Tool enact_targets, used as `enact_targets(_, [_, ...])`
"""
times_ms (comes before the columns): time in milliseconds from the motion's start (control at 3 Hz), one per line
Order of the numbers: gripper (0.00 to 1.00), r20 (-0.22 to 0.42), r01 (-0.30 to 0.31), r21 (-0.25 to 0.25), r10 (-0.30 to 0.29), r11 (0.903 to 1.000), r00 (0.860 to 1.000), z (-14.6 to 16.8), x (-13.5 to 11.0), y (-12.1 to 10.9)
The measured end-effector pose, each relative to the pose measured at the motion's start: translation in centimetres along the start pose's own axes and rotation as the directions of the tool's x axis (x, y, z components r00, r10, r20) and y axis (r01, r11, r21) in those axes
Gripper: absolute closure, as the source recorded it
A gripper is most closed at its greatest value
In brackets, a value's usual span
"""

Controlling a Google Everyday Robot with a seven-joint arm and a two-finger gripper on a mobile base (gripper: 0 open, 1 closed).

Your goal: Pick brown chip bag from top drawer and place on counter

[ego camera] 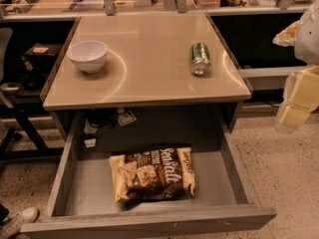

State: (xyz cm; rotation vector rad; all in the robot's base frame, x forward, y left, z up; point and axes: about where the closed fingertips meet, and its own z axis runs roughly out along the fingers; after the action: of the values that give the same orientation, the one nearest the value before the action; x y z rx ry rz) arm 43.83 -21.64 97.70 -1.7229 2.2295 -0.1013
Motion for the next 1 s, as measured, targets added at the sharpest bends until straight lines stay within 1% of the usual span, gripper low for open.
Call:
enact_targets(333, [0.00,0.000,0.000,0.000,0.000,1.0000,1.000,0.0,0.0,0.0])
enact_targets(667, [0.00,0.022,0.002,-0.014,-0.002,0.9999,1.000,0.7,-0.6,0.8])
enact_targets(1000, [0.00,0.072,0.008,-0.064,-0.004,0.9979,0.997,3.3,-3.0,3.1])
